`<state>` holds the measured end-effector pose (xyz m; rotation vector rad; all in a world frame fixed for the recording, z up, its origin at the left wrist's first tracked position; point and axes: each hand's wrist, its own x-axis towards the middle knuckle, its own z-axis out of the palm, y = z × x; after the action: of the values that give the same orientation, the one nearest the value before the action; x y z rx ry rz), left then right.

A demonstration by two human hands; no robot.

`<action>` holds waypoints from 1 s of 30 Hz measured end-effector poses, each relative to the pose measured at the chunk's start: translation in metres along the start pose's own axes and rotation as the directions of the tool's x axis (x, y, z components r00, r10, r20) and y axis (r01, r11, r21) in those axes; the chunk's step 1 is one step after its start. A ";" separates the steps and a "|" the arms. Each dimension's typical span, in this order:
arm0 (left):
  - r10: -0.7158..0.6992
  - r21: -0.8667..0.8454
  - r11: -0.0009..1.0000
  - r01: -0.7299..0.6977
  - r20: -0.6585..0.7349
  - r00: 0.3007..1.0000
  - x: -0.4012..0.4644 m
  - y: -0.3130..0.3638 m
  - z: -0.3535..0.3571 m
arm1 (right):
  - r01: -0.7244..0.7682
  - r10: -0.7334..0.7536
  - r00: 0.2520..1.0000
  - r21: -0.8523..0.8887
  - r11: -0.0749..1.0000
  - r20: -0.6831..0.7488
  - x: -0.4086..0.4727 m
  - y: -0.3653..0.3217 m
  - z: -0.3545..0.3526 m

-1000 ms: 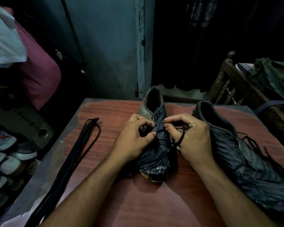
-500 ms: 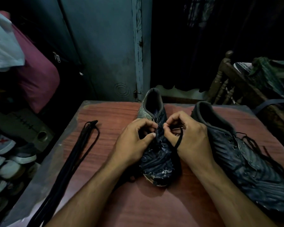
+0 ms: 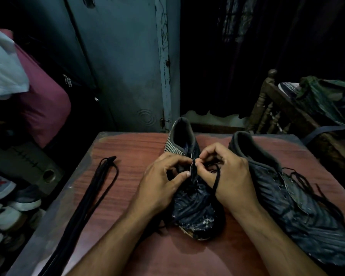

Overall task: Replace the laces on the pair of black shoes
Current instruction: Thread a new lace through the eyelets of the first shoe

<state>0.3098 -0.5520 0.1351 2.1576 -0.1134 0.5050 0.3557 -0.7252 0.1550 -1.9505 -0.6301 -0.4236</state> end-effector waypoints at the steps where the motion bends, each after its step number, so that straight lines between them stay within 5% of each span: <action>1: 0.007 0.003 1.000 -0.007 -0.001 1.000 0.000 0.000 0.000 | -0.014 0.014 1.000 0.012 1.000 0.003 0.001 0.000 -0.001; 24: -0.119 -0.184 0.977 0.112 -0.025 0.993 -0.001 0.003 0.007 | -0.081 0.072 0.991 0.074 0.994 0.109 0.003 -0.003 -0.006; 30: -0.096 -0.120 0.989 0.090 -0.048 0.994 -0.002 0.005 0.005 | -0.111 0.096 0.987 0.113 0.987 0.129 0.004 -0.003 -0.007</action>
<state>0.3081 -0.5594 0.1356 2.0225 -0.0121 0.4893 0.3570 -0.7295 0.1625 -1.8947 -0.6150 -0.1974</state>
